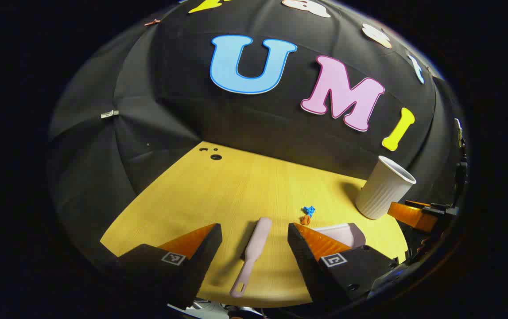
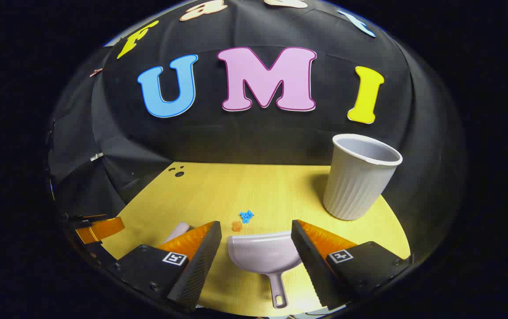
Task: Pick up the small broom and dustpan from the desktop, sweep the trash into the dustpan with the broom, and then empty the trash into the garbage bin.
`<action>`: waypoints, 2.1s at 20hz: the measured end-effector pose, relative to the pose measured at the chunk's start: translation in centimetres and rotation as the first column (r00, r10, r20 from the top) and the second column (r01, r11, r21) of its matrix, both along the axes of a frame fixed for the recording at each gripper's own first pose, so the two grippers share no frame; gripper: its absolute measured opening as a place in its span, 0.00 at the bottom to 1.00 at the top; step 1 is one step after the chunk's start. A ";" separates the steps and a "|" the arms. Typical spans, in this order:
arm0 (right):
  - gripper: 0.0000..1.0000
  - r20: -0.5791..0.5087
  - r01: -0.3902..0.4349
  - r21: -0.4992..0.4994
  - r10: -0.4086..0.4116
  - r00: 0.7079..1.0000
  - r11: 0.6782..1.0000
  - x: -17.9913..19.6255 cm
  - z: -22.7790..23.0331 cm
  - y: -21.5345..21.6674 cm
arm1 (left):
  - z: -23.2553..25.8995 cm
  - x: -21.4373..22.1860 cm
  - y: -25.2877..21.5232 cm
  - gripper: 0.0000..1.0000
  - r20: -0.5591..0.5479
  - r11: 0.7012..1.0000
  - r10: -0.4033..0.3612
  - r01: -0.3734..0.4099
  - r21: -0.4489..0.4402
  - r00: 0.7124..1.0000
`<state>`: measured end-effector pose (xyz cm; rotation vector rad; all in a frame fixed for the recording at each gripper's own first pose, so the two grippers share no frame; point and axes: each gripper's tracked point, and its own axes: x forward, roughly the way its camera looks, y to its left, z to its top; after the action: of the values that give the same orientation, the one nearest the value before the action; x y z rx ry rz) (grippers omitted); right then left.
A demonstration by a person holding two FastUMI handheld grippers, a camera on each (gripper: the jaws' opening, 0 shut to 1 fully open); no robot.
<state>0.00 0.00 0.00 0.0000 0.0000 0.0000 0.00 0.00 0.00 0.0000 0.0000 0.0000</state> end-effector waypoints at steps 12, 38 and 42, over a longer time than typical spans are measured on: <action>0.99 -0.028 0.006 -0.039 -0.007 1.000 0.999 -0.7 -1.1 0.6 | -0.7 0.2 -0.1 0.95 -0.030 0.999 -0.037 0.037 0.017 0.999; 0.99 -0.082 0.166 -0.020 -0.167 0.983 0.986 -2.4 -3.8 -6.1 | -13.8 11.6 0.8 0.95 -0.587 0.976 0.020 0.110 0.186 0.809; 0.99 -0.077 0.224 0.010 -0.222 0.972 0.975 -3.5 -4.2 -8.0 | -15.0 12.3 0.8 0.94 -0.637 0.974 0.049 0.105 0.203 0.770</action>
<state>-3.53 -8.01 -4.16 0.0184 0.0761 -0.2253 12.35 0.75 -15.02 0.2331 0.6936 -0.0308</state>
